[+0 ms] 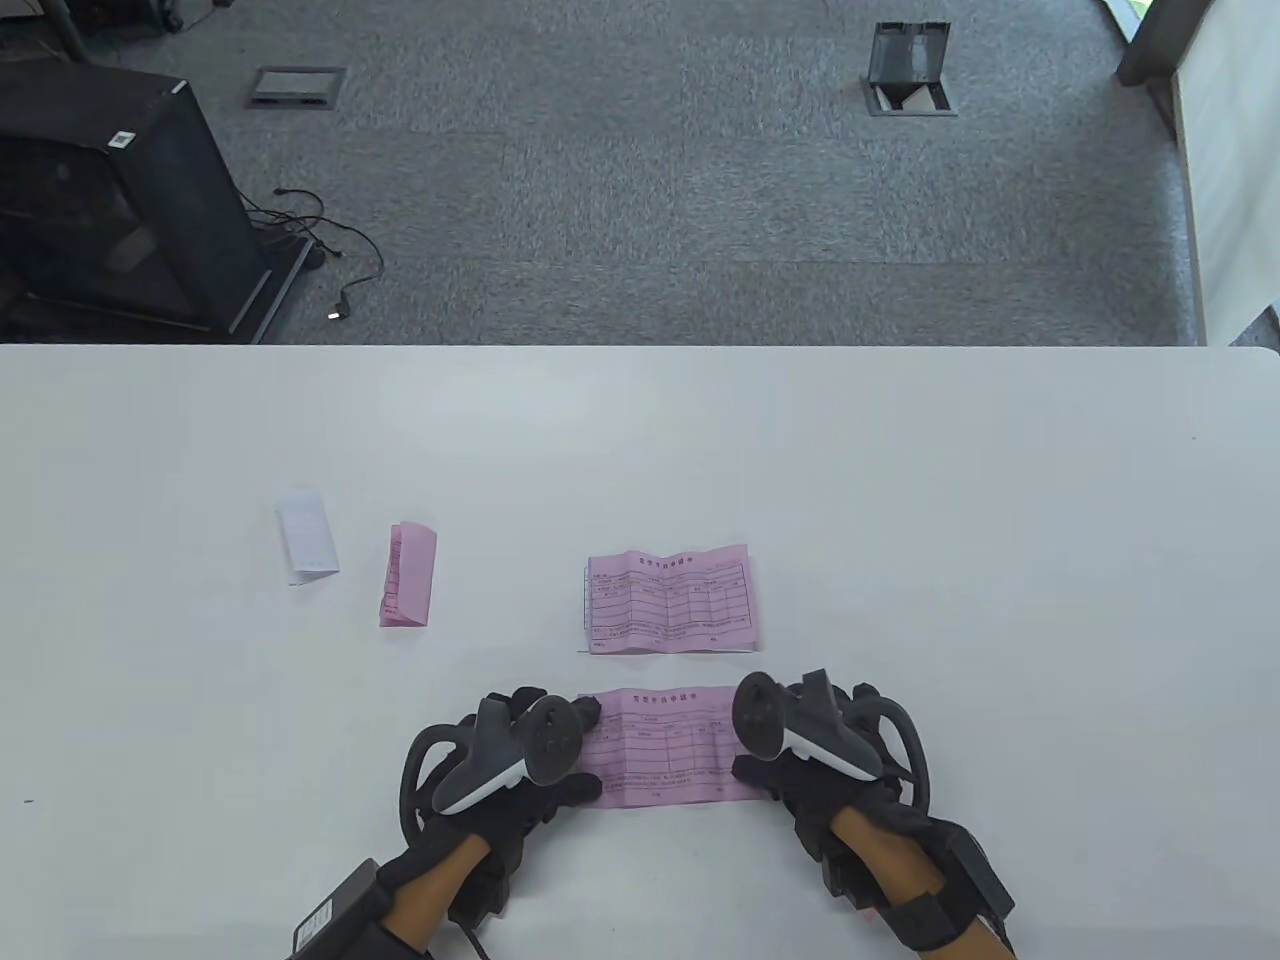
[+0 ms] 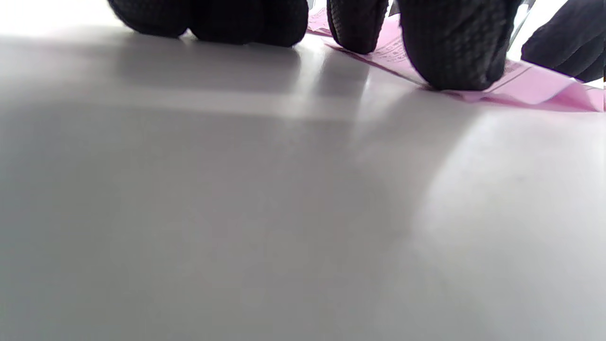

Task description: Unfold folded invoices and stack

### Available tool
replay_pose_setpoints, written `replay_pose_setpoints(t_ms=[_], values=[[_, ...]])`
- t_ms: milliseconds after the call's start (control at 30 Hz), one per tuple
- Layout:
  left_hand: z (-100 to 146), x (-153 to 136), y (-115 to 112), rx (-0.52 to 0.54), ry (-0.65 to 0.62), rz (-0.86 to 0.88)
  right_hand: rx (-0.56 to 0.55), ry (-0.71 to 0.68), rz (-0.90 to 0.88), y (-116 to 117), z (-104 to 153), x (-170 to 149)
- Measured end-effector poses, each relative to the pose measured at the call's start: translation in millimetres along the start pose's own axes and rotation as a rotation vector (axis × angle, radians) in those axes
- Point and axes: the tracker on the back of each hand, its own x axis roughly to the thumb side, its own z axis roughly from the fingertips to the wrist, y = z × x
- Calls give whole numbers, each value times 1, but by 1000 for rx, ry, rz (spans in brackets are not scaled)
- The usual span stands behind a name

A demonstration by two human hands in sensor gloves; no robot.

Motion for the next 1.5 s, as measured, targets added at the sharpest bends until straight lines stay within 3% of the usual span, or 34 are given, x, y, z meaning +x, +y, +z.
replay_pose_setpoints(t_ms=[67, 233, 367, 467, 633, 800, 1033, 1100, 1233, 1367, 1400, 1500], values=[[0, 0, 0, -1, 0, 0, -29, 55, -49, -1, -2, -9], [0, 0, 0, -2, 0, 4, -16, 8, -150, 3, -5, -8], [0, 0, -1, -3, -1, 2, 17, -93, -410, 5, -2, 3], [0, 0, -1, -4, -1, 4, 0, -81, -583, 8, -2, 6], [0, 0, -1, -3, -3, -1, -130, 5, -543, 10, -5, 4], [0, 0, -1, -4, -3, 0, -164, 30, -588, 9, -9, -3], [0, 0, -1, -1, 2, -1, -164, -12, -726, 6, -8, -7], [0, -1, -1, 3, 7, 16, -228, -74, -706, -2, -4, -7], [1, -10, 5, 57, 17, 153, -299, -167, -749, -16, 7, -7], [7, -28, 15, 151, 14, 438, -389, -317, -782, -35, 22, -7], [10, -32, 18, 215, 4, 503, -420, -361, -785, -40, 27, -6], [15, -39, 24, 274, -86, 644, -476, -483, -805, -50, 37, -6]])
